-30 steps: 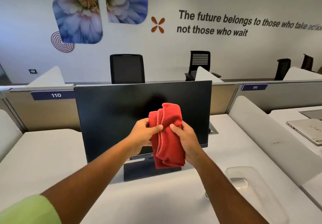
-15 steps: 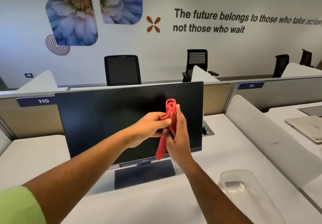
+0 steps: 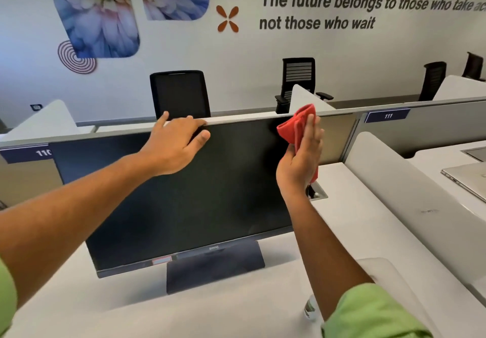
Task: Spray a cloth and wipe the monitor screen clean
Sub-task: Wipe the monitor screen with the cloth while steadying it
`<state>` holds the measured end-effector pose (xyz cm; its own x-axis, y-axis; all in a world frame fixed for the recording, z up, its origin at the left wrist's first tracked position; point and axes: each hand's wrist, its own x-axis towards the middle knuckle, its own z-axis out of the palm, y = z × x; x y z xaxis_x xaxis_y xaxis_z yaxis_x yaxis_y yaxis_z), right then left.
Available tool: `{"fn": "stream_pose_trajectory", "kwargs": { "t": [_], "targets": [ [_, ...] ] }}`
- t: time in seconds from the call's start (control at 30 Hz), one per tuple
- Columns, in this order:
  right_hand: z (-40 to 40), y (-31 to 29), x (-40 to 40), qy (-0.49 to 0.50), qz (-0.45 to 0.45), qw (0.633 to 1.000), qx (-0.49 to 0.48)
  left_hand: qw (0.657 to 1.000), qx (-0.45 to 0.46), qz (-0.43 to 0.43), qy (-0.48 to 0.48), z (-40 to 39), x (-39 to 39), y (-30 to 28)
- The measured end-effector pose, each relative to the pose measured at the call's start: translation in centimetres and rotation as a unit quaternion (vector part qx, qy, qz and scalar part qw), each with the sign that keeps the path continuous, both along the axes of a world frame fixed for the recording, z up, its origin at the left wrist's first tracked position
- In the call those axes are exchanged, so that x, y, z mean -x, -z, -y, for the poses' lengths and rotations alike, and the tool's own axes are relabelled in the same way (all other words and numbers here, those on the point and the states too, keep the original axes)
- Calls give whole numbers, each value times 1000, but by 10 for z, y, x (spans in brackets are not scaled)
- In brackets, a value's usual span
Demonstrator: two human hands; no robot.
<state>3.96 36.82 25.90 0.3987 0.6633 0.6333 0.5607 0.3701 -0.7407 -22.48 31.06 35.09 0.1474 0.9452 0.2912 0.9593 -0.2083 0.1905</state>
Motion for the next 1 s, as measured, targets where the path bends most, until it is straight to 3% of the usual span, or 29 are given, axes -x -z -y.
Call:
{"fn": "stream_pose_trajectory", "kwargs": {
  "t": [0.2, 0.33, 0.43, 0.53, 0.7, 0.77, 0.83, 0.93, 1.0],
  "targets": [
    [-11, 4, 45, 26, 31, 999, 34, 997, 34, 71, 8, -9, 12, -5],
    [22, 31, 107, -26, 152, 987, -34, 996, 51, 71, 11, -11, 9, -9],
    [51, 69, 141, -105, 253, 959, -76, 996, 51, 78, 13, -13, 10, -8],
    [76, 118, 143, -194, 374, 900, -112, 995, 56, 85, 15, -12, 11, -8],
    [88, 179, 82, -345, 609, 696, -161, 996, 51, 69, 23, -9, 11, -7],
    [72, 170, 56, -363, 645, 648, -180, 996, 45, 71, 24, -8, 14, -6],
    [52, 149, 28, -307, 638, 682, -186, 996, 40, 75, 22, -7, 16, -5],
    [16, 103, -19, -166, 549, 806, -145, 996, 36, 79, 18, -6, 14, -4],
    [-8, 66, -44, -98, 486, 860, -120, 996, 38, 81, 21, -6, 11, -4]
  ]
}}
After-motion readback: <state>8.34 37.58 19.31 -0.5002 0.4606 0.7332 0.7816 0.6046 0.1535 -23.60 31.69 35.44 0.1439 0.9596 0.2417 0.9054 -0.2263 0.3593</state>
